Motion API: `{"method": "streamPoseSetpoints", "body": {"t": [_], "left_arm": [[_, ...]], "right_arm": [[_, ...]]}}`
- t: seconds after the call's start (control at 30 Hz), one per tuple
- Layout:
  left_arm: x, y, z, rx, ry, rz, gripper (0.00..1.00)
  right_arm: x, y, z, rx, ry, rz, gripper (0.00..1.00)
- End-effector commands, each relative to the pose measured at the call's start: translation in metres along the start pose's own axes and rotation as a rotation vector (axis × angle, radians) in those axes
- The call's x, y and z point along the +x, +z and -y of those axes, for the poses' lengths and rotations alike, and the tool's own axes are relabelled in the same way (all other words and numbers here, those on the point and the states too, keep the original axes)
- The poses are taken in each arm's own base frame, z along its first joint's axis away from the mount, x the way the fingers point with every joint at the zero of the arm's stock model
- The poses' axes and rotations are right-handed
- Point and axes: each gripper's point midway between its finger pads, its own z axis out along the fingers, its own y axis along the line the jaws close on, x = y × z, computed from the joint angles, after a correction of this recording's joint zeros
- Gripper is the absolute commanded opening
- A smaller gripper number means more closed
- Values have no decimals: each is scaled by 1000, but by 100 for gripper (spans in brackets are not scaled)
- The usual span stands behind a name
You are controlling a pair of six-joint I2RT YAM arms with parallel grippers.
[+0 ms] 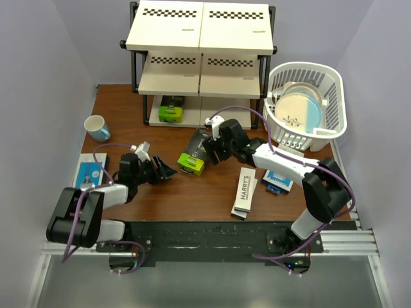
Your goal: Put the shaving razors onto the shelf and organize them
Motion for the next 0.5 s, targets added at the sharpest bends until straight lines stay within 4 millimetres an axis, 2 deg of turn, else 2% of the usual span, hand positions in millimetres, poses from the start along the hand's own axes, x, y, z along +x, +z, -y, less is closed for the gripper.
{"method": "streamPoseSetpoints", "body": {"t": [0.0, 0.03, 0.17, 0.47], "left_arm": [[-11, 12, 34, 155, 28, 10, 58], [-7, 14, 38, 170, 23, -8, 58], [-3, 23, 37, 171, -2, -32, 58], [1, 33, 34, 168, -29, -55, 57]], "right_arm": [[-4, 4, -16, -74, 287, 21, 75], [-3, 8, -22, -121, 319, 14, 75], [-3, 15, -18, -190, 478, 14, 73], [5, 25, -16, -261, 584, -2, 71]]}}
